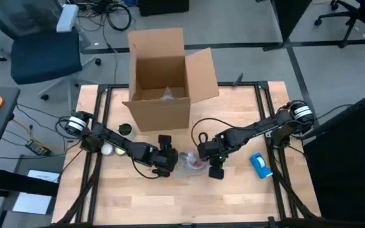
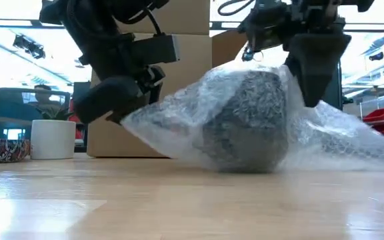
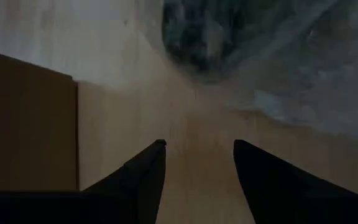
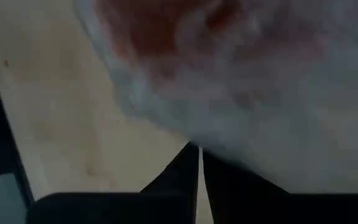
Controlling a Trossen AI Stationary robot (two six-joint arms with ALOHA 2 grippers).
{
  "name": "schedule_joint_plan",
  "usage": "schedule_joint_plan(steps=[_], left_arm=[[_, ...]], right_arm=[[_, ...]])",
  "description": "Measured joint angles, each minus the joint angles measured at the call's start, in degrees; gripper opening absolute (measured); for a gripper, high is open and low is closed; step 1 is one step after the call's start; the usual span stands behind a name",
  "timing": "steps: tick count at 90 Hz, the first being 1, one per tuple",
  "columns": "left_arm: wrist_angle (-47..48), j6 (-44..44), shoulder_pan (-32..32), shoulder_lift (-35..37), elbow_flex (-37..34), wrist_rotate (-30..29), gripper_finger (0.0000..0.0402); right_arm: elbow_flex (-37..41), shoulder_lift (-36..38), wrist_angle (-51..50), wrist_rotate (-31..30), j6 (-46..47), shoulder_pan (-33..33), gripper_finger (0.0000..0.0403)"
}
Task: Wrap mug
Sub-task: Wrap the black mug with bubble wrap
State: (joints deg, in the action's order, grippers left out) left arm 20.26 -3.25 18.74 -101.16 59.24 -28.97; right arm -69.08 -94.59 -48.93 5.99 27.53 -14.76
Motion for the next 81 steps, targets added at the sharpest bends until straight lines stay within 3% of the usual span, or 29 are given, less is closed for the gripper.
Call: schedule_joint_plan(steps=[26, 44, 62, 81], left_arm=[[10.5, -3.4, 0.0, 3.4, 0.0, -5.2, 0.0172], [12.2, -6.3, 0.3, 7.4, 0.0, -6.4, 0.0172], [4.2, -6.2, 2.5, 9.4, 0.0, -5.7, 0.0172], [-0.1, -9.6, 7.0, 9.5, 0.0, -2.5, 0.0173]], right_arm=[[0.0, 3.9, -17.3, -3.1, 11.3, -1.2, 0.0], [1.6, 3.9, -23.3, -8.1, 19.1, -9.3, 0.0], [9.0, 3.9, -19.1, -9.5, 26.9, -15.0, 0.0003], [19.0, 3.8, 3.1, -18.4, 30.9, -15.6, 0.0008]])
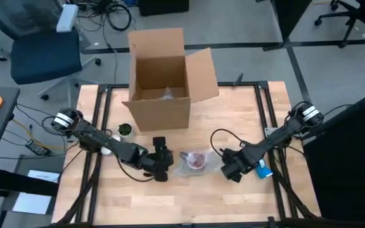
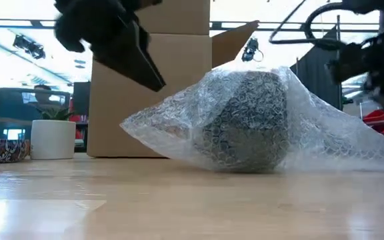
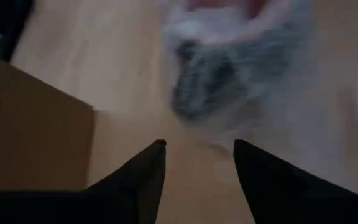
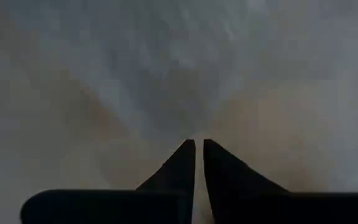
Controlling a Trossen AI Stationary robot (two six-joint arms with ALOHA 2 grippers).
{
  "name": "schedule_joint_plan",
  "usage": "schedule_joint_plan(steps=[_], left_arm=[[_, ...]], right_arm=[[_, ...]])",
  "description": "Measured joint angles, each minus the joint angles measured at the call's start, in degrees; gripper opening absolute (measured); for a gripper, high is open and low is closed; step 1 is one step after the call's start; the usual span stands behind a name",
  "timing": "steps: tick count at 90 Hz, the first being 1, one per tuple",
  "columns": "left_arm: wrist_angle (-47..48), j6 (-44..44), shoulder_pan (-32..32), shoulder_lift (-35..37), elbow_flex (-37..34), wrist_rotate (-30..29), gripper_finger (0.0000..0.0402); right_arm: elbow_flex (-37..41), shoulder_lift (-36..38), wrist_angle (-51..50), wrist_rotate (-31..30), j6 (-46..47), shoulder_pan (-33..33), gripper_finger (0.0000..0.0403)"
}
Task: Wrap mug
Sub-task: Wrap the black mug with bubble wrap
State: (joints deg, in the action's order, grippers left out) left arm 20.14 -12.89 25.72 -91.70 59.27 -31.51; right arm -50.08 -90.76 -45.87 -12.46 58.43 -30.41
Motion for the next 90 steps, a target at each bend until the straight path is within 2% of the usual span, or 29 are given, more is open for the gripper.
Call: schedule_joint_plan(steps=[20, 27, 34, 54, 69, 80, 90], left_arm=[[-2.8, -9.0, 5.2, 0.0, 0.0, 0.0, 0.0173], [-4.5, -10.9, 6.6, 0.0, 0.0, 0.0, 0.0173], [-7.1, -11.9, 7.6, 0.0, 0.0, -0.2, 0.0173], [-13.0, -12.9, 8.9, -0.6, 0.0, -1.1, 0.0172], [-20.3, -9.5, 8.9, -0.7, 0.0, -1.5, 0.0173], [-28.9, -5.1, 8.7, -2.9, 0.0, -1.5, 0.0173], [-36.2, -2.3, 8.7, -7.1, 0.0, -0.9, 0.0173]], right_arm=[[5.4, 0.0, 32.8, -1.7, -4.0, 0.6, 0.0003], [5.5, 0.0, 38.4, -1.7, -6.4, 0.6, 0.0002], [4.7, 0.0, 39.2, -1.4, -7.7, 0.6, 0.0001], [-2.8, 0.3, 30.6, 0.3, -9.8, -1.6, 0.0], [-12.0, 0.9, 12.8, -4.5, -10.7, -5.4, 0.0], [-13.9, 0.9, -1.2, -7.7, -4.8, -8.2, 0.0], [-12.0, 0.9, -7.2, -10.3, 2.5, -9.9, 0.0]])
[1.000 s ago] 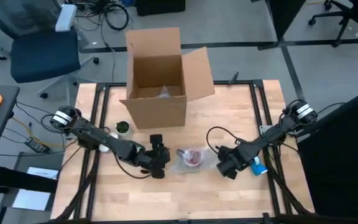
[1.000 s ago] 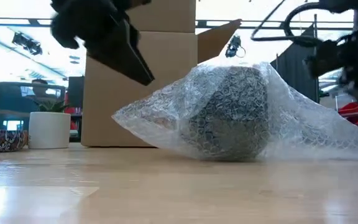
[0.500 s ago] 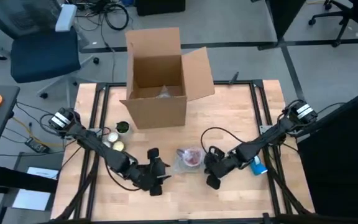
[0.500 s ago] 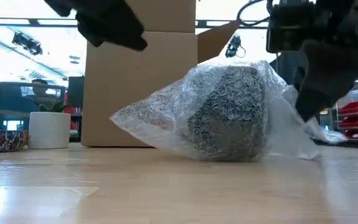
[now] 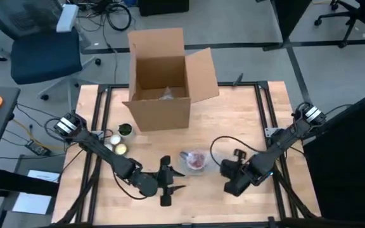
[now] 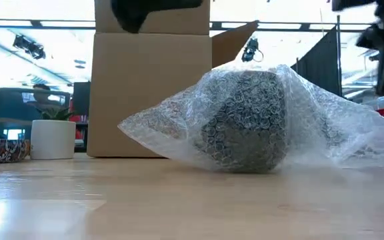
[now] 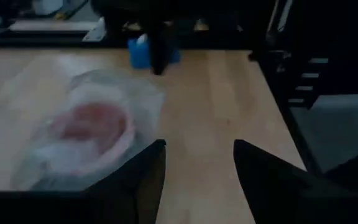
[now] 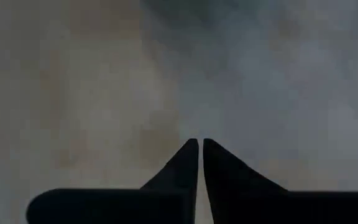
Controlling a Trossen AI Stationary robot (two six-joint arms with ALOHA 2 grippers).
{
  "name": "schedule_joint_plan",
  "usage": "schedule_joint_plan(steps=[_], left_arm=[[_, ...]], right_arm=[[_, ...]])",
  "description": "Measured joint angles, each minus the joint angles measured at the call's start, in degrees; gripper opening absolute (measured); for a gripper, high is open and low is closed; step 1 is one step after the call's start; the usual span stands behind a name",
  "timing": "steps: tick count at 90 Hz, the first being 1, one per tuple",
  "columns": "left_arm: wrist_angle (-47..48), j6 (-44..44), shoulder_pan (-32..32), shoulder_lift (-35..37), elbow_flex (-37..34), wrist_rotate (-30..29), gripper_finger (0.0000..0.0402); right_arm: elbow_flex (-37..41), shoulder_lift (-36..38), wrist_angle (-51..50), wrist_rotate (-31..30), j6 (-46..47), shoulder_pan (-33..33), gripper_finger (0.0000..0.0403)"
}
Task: Wrap mug
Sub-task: Wrap the black mug with bubble wrap
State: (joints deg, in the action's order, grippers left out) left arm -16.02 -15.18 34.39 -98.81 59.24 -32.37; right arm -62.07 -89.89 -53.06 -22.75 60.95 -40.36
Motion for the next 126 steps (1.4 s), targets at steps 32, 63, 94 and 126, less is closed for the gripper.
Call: schedule_joint_plan(steps=[32, 63, 94, 126], left_arm=[[-6.5, -0.4, -1.9, -7.8, 0.0, 2.2, 0.0173], [10.4, -6.0, -6.8, -8.0, 0.0, 6.2, 0.0173], [28.0, -7.4, -11.5, -5.0, 0.0, 3.6, 0.0172], [35.6, -4.6, -11.9, 0.9, 0.0, 1.9, 0.0172]], right_arm=[[2.3, -0.1, 7.1, 0.4, 1.6, 0.0, 0.0], [-4.1, 0.3, -5.3, 2.0, 3.0, 0.1, 0.0], [-4.0, 0.3, -7.8, 6.7, 6.3, -0.7, 0.0025], [-1.4, -4.6, 31.1, -1.5, -12.8, -2.8, 0.0088]])
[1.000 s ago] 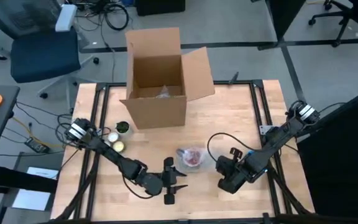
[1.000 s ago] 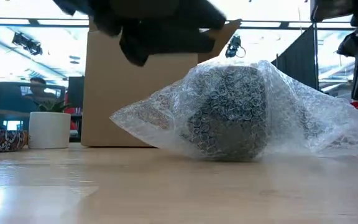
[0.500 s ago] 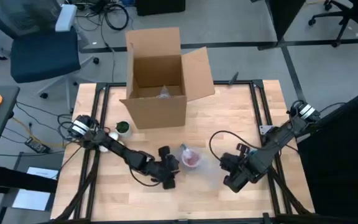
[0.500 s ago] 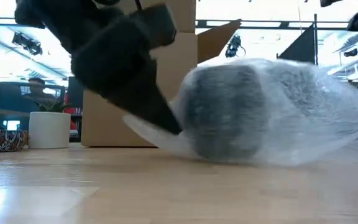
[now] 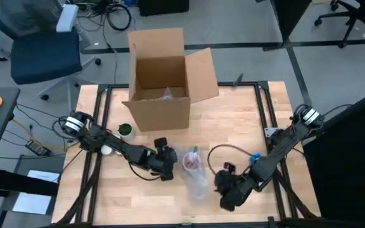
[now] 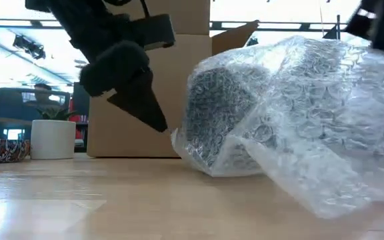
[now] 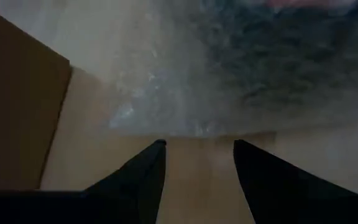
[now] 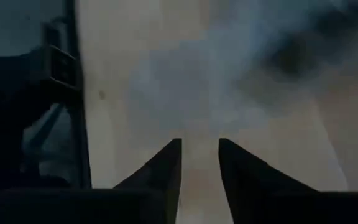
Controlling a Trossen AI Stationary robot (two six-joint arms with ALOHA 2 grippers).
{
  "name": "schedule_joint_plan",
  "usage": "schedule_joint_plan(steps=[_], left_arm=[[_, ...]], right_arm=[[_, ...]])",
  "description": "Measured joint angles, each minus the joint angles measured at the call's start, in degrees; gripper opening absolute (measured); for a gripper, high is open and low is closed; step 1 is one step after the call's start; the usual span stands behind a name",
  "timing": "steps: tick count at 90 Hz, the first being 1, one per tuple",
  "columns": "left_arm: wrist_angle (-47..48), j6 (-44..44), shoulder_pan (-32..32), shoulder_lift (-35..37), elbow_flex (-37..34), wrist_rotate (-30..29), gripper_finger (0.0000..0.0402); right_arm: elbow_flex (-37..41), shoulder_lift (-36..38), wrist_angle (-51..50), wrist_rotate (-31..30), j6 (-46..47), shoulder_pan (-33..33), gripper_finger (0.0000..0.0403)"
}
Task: Wrap mug
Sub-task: Wrap the black mug with bubble wrap
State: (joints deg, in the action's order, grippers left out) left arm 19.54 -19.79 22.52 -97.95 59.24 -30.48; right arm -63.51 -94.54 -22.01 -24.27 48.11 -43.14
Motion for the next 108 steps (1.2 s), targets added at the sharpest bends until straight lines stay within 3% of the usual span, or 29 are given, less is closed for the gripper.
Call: schedule_joint_plan(steps=[14, 36, 48, 64, 92, 108], left_arm=[[-6.6, -0.1, 4.5, 2.0, 0.0, -1.8, 0.0173], [-18.7, -5.0, 11.0, 0.3, -0.3, -3.8, 0.0173], [-30.9, -4.5, 13.3, -3.4, -0.3, -4.1, 0.0172], [-47.9, -5.6, 13.9, -12.1, 0.0, -3.9, 0.0172], [-43.1, -8.9, 14.3, -21.3, 9.7, -1.7, 0.0172], [-39.0, -10.8, 14.3, -22.4, 11.5, -1.9, 0.0173]], right_arm=[[-0.7, -5.4, 10.9, -3.0, -10.0, 0.0, 0.0087], [-5.7, -5.6, 6.3, -7.4, -15.5, -0.6, 0.008], [-6.1, -5.7, 6.9, -8.1, -20.1, -1.5, 0.0075], [-3.9, -9.5, 5.4, -6.2, -18.9, -0.7, 0.0069], [-3.6, -18.5, 4.4, -3.2, -15.4, 1.0, 0.0068], [-3.9, -19.1, 4.1, -1.4, -16.5, 1.2, 0.0067]])
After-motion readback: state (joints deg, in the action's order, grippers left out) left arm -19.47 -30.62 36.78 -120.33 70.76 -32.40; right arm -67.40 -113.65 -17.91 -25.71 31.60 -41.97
